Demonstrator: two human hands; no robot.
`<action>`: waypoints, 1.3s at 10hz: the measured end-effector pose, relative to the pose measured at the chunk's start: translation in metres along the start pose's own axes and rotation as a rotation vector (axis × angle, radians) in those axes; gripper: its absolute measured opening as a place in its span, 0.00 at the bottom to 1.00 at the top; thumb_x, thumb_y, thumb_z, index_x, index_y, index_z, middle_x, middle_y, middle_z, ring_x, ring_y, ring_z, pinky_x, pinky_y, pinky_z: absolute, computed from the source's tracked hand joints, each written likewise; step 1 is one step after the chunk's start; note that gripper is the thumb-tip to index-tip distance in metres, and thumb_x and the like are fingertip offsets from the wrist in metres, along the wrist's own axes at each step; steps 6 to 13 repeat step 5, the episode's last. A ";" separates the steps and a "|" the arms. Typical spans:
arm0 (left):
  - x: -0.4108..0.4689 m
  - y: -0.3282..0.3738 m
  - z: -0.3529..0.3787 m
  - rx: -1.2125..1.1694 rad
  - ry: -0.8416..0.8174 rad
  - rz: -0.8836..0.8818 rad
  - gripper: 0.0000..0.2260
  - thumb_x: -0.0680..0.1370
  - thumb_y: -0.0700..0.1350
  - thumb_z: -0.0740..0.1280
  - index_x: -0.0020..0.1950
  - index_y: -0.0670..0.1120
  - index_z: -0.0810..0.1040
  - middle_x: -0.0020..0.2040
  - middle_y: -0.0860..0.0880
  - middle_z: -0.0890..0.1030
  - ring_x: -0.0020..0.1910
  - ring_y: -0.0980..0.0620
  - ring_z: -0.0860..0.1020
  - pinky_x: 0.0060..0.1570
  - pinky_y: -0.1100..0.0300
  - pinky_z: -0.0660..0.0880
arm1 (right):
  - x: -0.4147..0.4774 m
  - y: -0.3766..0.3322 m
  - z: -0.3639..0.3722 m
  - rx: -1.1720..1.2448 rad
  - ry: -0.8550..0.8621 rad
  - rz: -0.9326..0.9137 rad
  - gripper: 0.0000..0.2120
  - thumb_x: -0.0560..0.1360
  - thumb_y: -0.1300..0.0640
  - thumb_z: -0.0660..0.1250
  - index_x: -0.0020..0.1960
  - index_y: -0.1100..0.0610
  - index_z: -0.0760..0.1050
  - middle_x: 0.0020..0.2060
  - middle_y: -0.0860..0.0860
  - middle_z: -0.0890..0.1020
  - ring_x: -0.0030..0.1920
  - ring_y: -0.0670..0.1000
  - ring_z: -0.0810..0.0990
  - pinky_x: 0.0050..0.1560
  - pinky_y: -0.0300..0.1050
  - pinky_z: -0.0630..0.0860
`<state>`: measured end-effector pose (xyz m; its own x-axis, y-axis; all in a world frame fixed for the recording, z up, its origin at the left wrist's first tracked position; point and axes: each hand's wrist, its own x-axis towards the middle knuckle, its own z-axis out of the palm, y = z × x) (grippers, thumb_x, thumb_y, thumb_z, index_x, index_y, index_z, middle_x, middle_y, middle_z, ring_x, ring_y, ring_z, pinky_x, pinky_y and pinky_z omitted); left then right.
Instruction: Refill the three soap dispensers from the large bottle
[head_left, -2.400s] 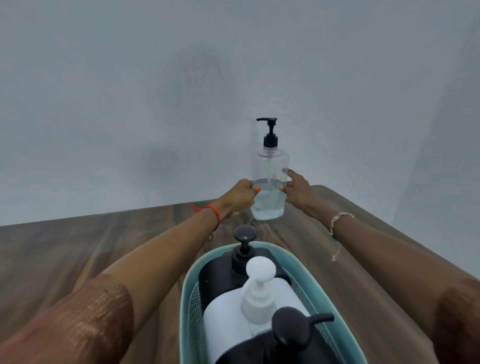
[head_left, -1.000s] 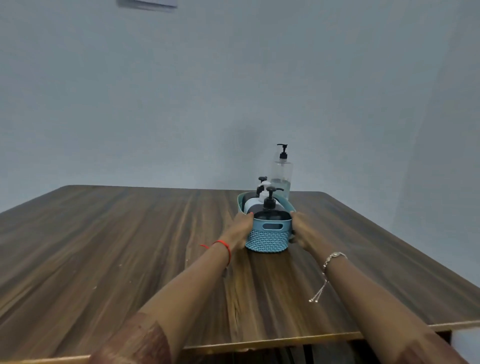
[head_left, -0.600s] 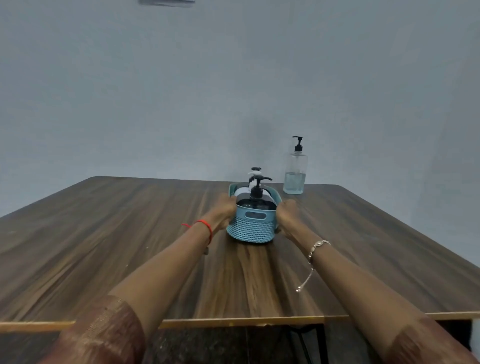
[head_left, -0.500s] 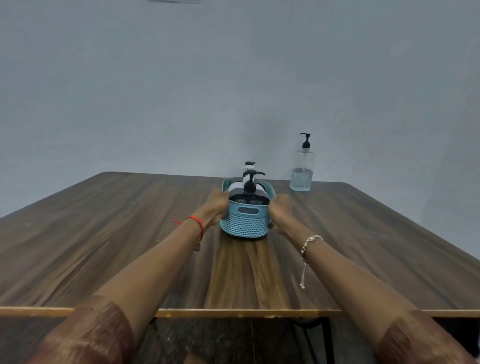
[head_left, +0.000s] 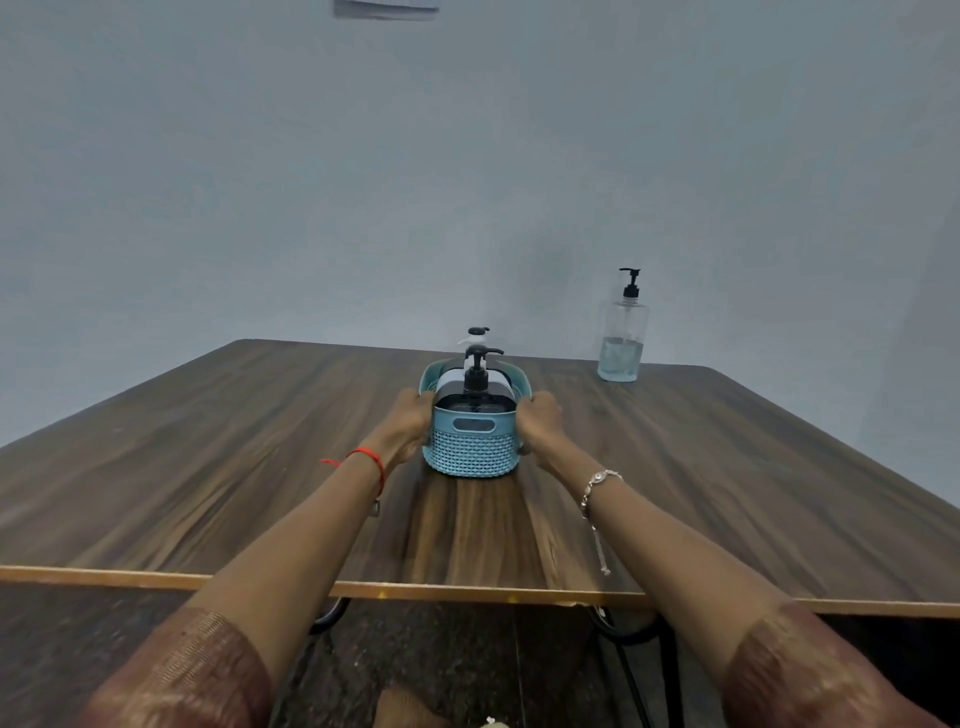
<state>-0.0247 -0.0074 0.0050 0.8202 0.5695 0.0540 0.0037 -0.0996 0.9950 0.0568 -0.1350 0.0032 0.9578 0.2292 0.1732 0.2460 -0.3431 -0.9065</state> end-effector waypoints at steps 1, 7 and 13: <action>-0.006 -0.003 0.000 0.097 0.016 0.075 0.14 0.82 0.39 0.52 0.43 0.36 0.74 0.38 0.44 0.75 0.39 0.49 0.73 0.31 0.63 0.68 | -0.008 0.002 -0.005 -0.077 -0.036 -0.085 0.14 0.81 0.57 0.51 0.46 0.63 0.71 0.44 0.58 0.77 0.45 0.56 0.76 0.46 0.52 0.73; 0.014 -0.028 -0.002 0.457 0.143 0.363 0.27 0.82 0.53 0.48 0.76 0.38 0.51 0.78 0.41 0.50 0.77 0.45 0.46 0.75 0.49 0.44 | -0.015 0.029 0.007 -0.292 0.134 -0.478 0.25 0.82 0.49 0.48 0.74 0.60 0.56 0.74 0.55 0.61 0.76 0.52 0.56 0.76 0.50 0.53; 0.014 -0.028 -0.002 0.457 0.143 0.363 0.27 0.82 0.53 0.48 0.76 0.38 0.51 0.78 0.41 0.50 0.77 0.45 0.46 0.75 0.49 0.44 | -0.015 0.029 0.007 -0.292 0.134 -0.478 0.25 0.82 0.49 0.48 0.74 0.60 0.56 0.74 0.55 0.61 0.76 0.52 0.56 0.76 0.50 0.53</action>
